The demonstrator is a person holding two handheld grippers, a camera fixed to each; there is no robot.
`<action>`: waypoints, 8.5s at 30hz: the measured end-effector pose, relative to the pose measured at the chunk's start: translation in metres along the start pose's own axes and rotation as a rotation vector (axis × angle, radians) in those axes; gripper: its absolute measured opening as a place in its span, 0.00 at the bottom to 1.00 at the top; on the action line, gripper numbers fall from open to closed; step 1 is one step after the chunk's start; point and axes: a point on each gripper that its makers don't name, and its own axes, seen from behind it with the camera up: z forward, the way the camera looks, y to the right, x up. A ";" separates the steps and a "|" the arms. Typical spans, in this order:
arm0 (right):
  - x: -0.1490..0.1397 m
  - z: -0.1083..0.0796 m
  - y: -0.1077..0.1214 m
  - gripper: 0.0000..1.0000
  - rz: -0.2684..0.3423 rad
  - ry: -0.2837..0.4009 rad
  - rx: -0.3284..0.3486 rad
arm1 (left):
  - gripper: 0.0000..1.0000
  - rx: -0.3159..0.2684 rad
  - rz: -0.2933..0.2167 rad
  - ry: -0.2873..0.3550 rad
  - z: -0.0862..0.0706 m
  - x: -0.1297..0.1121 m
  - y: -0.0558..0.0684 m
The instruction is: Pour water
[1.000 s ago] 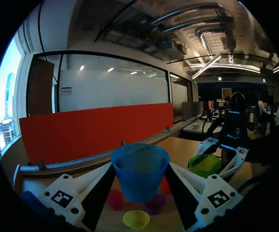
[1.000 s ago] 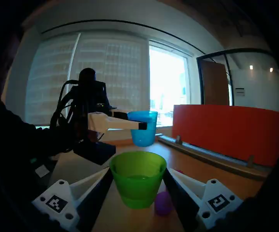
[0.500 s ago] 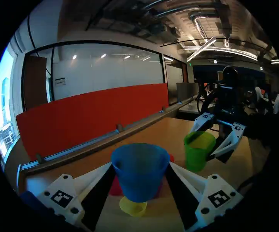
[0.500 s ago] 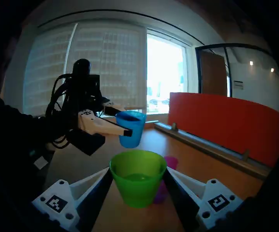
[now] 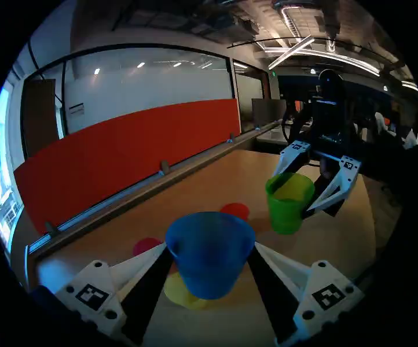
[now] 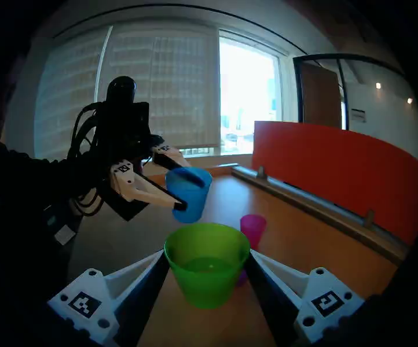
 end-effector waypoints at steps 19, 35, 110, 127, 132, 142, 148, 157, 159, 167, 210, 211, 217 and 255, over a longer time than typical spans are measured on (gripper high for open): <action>-0.041 -0.005 0.004 0.91 0.019 -0.118 0.021 | 0.89 -0.074 0.035 -0.136 0.013 -0.042 0.028; -0.078 0.001 0.003 0.90 0.009 -0.247 0.054 | 0.88 -0.134 0.073 -0.242 0.031 -0.082 0.049; -0.142 0.036 0.004 0.92 0.008 -0.397 0.068 | 0.94 -0.179 0.051 -0.366 0.050 -0.160 0.053; -0.155 0.009 0.005 0.99 0.025 -0.416 0.021 | 0.96 -0.143 0.046 -0.396 0.033 -0.171 0.048; -0.158 -0.002 0.003 0.99 0.033 -0.410 -0.003 | 0.96 -0.123 0.036 -0.401 0.024 -0.176 0.046; -0.162 -0.025 0.003 0.99 0.059 -0.392 -0.065 | 0.96 -0.043 -0.006 -0.394 0.003 -0.186 0.035; -0.165 -0.040 0.009 0.99 0.086 -0.373 -0.131 | 0.96 0.011 -0.025 -0.369 -0.011 -0.186 0.030; -0.161 -0.060 0.022 0.99 0.129 -0.317 -0.254 | 0.96 0.125 -0.081 -0.316 -0.032 -0.179 0.012; -0.160 -0.064 0.025 0.99 0.134 -0.304 -0.282 | 0.96 0.142 -0.091 -0.294 -0.036 -0.175 0.009; -0.139 -0.081 0.037 0.99 0.159 -0.220 -0.383 | 0.96 0.261 -0.128 -0.222 -0.053 -0.166 -0.014; -0.052 -0.189 0.108 0.99 0.244 0.337 -1.047 | 0.96 0.713 -0.326 0.325 -0.104 -0.088 -0.064; -0.052 -0.189 0.109 0.99 0.239 0.338 -1.050 | 0.96 0.719 -0.328 0.327 -0.104 -0.089 -0.065; -0.055 -0.189 0.113 0.99 0.217 0.336 -1.074 | 0.96 0.750 -0.331 0.330 -0.103 -0.100 -0.067; -0.071 -0.190 0.112 0.99 0.252 0.288 -1.122 | 0.96 0.846 -0.265 0.313 -0.101 -0.128 -0.063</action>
